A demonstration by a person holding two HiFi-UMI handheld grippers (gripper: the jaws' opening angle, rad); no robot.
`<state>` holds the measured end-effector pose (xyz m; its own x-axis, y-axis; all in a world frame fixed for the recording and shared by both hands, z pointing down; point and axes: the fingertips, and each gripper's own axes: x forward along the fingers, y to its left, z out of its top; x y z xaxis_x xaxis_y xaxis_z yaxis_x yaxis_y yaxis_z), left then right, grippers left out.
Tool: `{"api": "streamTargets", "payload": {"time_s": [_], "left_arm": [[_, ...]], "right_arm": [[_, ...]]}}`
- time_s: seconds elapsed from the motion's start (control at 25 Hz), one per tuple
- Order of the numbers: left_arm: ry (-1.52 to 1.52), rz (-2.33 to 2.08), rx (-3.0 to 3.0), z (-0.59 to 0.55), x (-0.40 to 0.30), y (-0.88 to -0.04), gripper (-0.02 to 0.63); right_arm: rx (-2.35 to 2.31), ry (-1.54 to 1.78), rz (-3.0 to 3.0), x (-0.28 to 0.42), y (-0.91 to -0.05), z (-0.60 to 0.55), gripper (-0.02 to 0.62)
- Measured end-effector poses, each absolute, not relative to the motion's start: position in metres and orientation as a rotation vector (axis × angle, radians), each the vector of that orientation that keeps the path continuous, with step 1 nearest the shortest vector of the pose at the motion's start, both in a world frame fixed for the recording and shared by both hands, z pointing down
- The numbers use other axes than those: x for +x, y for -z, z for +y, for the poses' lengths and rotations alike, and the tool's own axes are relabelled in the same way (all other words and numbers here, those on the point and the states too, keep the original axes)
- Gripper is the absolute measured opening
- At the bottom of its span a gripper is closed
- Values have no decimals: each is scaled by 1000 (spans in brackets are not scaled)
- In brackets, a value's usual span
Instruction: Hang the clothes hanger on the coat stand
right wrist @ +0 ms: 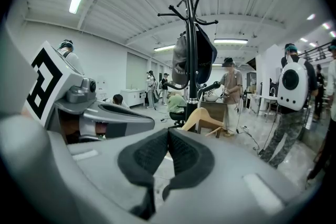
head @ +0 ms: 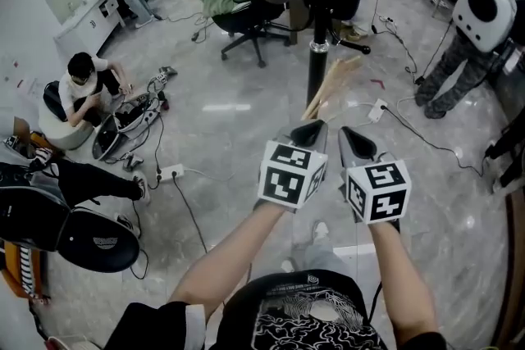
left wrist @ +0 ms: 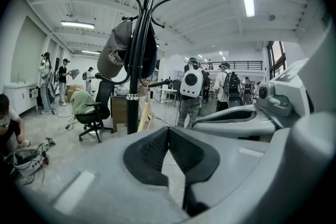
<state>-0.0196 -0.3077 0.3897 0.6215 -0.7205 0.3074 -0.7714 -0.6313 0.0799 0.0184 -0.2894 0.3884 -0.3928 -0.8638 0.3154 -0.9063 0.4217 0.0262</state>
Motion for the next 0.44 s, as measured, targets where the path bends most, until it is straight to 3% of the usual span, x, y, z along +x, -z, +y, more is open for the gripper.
{"api": "streamTargets", "payload": {"time_s": [0.44], "left_arm": [[-375, -1222, 2642, -303, -21, -385, 6]], "right_arm": [[1527, -207, -2398, 14, -382, -286, 0]]}}
